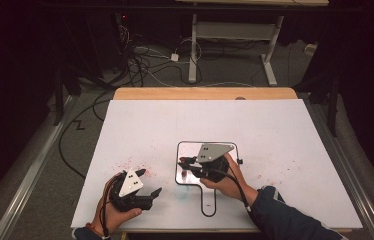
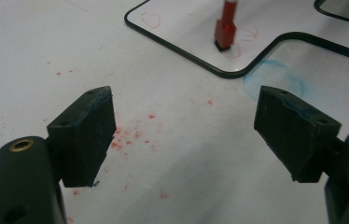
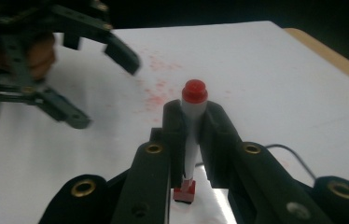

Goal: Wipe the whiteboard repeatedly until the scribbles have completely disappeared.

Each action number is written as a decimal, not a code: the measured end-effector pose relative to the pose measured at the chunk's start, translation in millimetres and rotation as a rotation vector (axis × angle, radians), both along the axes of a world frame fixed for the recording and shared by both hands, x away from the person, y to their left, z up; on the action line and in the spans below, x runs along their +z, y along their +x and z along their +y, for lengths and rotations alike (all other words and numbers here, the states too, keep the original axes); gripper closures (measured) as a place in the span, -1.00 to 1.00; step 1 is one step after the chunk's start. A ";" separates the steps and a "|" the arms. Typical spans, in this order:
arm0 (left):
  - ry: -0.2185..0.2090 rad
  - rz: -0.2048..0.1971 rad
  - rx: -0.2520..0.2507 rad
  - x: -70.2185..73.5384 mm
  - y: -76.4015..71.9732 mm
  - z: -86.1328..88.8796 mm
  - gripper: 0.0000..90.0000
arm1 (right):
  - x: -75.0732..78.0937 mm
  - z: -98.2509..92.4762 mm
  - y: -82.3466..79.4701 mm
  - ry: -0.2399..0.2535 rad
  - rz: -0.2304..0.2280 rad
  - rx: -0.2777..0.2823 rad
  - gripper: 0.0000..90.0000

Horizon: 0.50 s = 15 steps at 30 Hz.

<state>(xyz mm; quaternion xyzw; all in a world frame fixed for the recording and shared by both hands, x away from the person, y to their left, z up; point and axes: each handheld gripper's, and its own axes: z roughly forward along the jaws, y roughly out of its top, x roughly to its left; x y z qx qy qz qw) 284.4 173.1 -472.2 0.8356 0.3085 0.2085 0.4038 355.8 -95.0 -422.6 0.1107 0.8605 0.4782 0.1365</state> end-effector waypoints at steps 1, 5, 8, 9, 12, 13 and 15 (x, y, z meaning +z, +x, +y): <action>0.001 -0.001 0.000 0.0 -0.1 0.0 -0.56 | -0.2 2.1 -4.3 -0.002 0.002 0.010 0.82; 0.001 0.000 -0.002 0.0 -0.4 -0.1 -0.56 | 0.7 3.6 -8.2 -0.018 -0.013 0.014 0.82; 0.000 0.000 -0.001 -0.1 -0.2 0.4 -0.56 | 1.8 -2.5 -1.2 -0.044 -0.058 -0.045 0.82; -0.001 0.000 0.000 -0.1 -0.2 0.4 -0.56 | 2.0 -5.6 2.0 -0.045 -0.060 -0.059 0.82; 0.000 0.001 -0.001 -0.2 0.1 0.1 -0.56 | 1.7 -12.3 5.3 -0.039 -0.057 -0.084 0.82; 0.000 0.001 -0.002 -0.2 0.1 -0.1 -0.56 | 1.4 -12.9 3.9 -0.037 -0.058 -0.082 0.82; -0.001 0.002 -0.003 -0.3 0.2 -0.7 -0.56 | 0.9 -12.0 -1.7 -0.020 -0.036 -0.052 0.82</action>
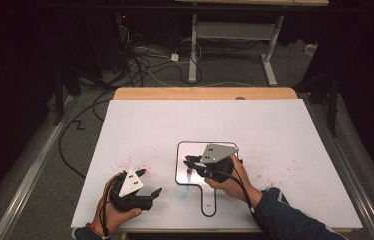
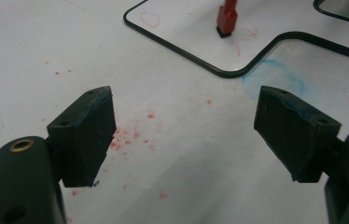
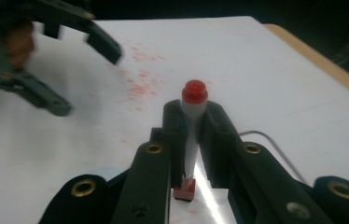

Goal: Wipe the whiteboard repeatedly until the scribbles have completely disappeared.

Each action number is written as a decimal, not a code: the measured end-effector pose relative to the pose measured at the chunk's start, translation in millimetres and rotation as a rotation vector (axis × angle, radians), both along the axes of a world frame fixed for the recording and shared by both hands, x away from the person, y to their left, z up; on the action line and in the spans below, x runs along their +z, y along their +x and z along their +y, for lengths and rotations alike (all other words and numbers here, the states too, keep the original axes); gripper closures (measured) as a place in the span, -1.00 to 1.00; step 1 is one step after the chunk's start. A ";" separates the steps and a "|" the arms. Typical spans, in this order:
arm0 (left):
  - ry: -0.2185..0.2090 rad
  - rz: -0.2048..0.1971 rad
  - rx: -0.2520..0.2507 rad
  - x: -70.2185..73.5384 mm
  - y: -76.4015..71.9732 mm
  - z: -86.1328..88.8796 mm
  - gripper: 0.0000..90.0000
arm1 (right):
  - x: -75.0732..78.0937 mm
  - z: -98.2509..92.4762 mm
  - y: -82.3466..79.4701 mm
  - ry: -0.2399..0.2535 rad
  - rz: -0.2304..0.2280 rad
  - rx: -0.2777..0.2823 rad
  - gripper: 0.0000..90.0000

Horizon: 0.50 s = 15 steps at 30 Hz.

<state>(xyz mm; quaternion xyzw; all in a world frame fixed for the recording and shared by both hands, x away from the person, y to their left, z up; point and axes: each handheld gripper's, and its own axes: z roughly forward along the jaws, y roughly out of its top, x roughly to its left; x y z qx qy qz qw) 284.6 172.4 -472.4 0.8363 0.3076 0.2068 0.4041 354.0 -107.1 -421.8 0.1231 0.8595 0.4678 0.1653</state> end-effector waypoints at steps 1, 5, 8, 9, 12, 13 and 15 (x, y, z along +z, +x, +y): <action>0.001 0.001 -0.001 -0.1 0.0 -0.3 -0.56 | -0.4 1.5 -3.9 0.011 0.021 0.018 0.82; 0.005 0.002 -0.004 -0.1 -0.3 -0.7 -0.56 | 0.8 7.2 -16.0 -0.018 0.001 0.058 0.82; 0.004 0.001 -0.005 0.0 -0.6 -0.4 -0.56 | 1.9 1.0 -9.4 -0.035 -0.021 0.002 0.82; 0.004 0.001 -0.005 -0.1 -0.5 -0.4 -0.56 | 1.8 -2.1 -6.4 -0.043 -0.043 -0.016 0.82; 0.002 0.005 -0.005 -0.5 0.4 -0.3 -0.56 | 0.4 -9.7 -0.3 -0.025 -0.041 -0.036 0.82; 0.004 0.005 -0.005 -0.5 0.4 -0.6 -0.56 | -0.1 -10.3 -0.4 -0.020 -0.042 -0.033 0.82; 0.005 0.005 -0.009 -0.3 0.1 -0.9 -0.56 | -0.6 -9.7 -3.9 0.005 -0.005 0.000 0.82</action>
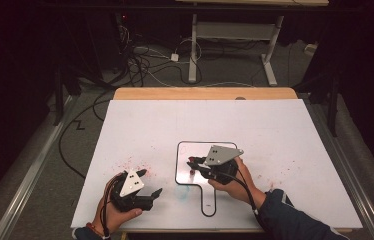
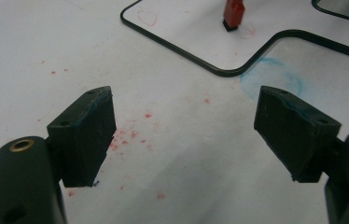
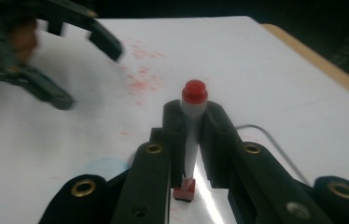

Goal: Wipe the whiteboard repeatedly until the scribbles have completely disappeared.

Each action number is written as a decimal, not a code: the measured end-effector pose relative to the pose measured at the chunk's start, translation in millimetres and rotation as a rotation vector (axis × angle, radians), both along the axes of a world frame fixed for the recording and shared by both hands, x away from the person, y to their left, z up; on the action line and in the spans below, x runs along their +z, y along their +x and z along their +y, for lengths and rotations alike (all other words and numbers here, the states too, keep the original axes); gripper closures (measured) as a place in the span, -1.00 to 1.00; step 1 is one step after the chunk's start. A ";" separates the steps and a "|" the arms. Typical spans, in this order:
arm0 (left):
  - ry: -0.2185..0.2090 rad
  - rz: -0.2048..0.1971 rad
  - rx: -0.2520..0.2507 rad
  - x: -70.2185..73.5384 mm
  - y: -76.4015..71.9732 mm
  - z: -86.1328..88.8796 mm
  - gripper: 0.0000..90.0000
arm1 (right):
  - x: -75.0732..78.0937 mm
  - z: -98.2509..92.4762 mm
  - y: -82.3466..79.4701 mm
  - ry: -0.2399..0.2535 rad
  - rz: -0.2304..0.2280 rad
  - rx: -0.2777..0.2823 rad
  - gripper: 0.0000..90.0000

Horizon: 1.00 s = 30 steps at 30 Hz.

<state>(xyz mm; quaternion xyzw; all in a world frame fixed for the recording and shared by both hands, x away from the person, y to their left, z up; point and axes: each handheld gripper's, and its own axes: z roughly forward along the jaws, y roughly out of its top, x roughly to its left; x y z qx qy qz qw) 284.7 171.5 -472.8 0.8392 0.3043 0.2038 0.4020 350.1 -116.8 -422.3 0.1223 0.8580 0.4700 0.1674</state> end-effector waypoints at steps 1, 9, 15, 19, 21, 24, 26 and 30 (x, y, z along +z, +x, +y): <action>-0.006 0.007 0.002 -0.3 -0.5 -0.5 -0.56 | -0.3 1.2 -3.0 0.006 0.009 0.023 0.82; 0.001 0.001 -0.003 -0.2 -0.3 -0.5 -0.56 | 0.9 -5.7 7.7 -0.004 -0.003 -0.028 0.82; 0.006 0.003 -0.004 -0.3 -0.1 -0.4 -0.56 | -0.1 -9.8 -0.3 0.026 0.050 0.036 0.82; 0.005 0.001 -0.005 0.0 -0.8 -0.9 -0.56 | 1.8 -12.6 -11.0 -0.010 0.018 0.047 0.82; 0.006 0.000 -0.006 0.0 -0.9 -1.1 -0.56 | 2.5 -16.8 -11.2 -0.023 0.001 0.023 0.82; 0.008 -0.001 -0.007 0.3 -1.2 -1.2 -0.56 | 3.0 -23.4 -9.6 -0.021 0.010 0.004 0.82; 0.004 0.000 -0.005 0.2 -0.7 -0.9 -0.56 | 2.3 -24.8 -10.4 -0.016 0.009 0.002 0.82; 0.006 0.002 -0.006 -0.1 -0.2 -1.3 -0.56 | 0.7 -19.1 -12.5 0.004 0.024 0.020 0.82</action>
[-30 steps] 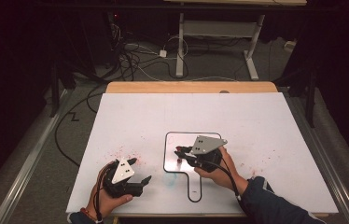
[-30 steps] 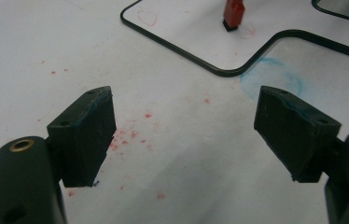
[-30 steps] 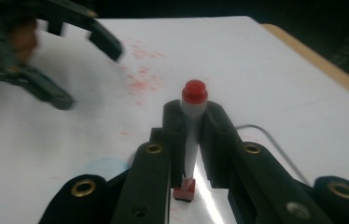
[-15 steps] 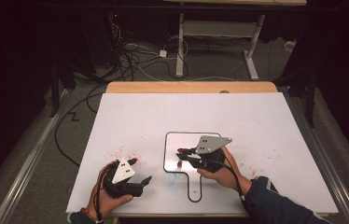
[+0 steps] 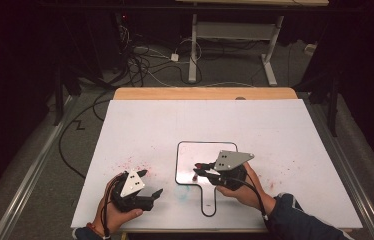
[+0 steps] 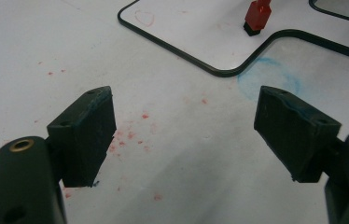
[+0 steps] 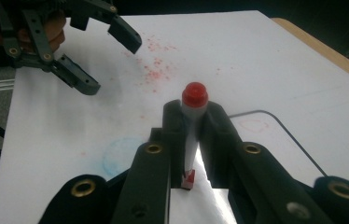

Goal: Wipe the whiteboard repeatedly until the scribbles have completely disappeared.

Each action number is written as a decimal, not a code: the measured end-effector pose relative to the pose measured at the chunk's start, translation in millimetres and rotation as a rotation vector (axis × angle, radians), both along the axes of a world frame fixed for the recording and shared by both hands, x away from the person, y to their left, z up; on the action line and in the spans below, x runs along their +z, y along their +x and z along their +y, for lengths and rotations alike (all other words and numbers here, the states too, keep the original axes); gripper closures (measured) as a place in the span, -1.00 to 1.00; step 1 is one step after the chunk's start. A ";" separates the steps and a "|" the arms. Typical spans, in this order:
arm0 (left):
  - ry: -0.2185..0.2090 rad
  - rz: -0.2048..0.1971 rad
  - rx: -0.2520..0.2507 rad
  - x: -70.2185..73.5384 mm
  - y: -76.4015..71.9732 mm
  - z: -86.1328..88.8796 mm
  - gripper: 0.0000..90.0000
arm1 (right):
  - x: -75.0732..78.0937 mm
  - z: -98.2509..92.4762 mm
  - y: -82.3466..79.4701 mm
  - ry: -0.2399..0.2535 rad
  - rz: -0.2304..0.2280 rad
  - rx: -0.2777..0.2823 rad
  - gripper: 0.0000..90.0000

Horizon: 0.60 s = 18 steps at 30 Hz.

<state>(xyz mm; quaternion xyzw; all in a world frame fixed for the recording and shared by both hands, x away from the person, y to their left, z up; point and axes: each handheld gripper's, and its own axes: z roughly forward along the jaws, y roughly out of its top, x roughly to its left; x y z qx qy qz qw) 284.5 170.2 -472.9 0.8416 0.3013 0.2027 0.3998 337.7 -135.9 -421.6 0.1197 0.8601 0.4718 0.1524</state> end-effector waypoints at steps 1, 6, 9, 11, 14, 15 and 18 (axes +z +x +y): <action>-0.001 0.000 -0.001 0.0 0.0 0.0 -0.56 | -0.6 2.7 -0.9 0.005 0.002 0.008 0.82; 0.000 0.003 -0.003 -0.3 0.1 -0.1 -0.56 | -1.8 17.7 -0.2 0.021 0.022 0.028 0.82; 0.000 0.004 -0.003 -0.4 0.3 -0.1 -0.56 | -2.9 26.7 2.5 0.030 0.023 0.033 0.82; -0.001 0.001 -0.002 0.0 -0.1 0.4 -0.56 | -3.1 31.3 4.6 0.026 0.012 0.025 0.82; -0.006 0.002 0.000 0.0 -0.5 1.9 -0.56 | -1.3 29.1 8.6 0.005 0.001 -0.001 0.82; -0.006 0.003 0.000 -0.2 -0.3 2.4 -0.56 | -0.4 26.4 10.2 -0.003 -0.003 -0.016 0.82; -0.004 0.005 0.000 -0.3 0.3 1.9 -0.56 | 1.7 19.8 17.2 -0.027 -0.022 -0.056 0.82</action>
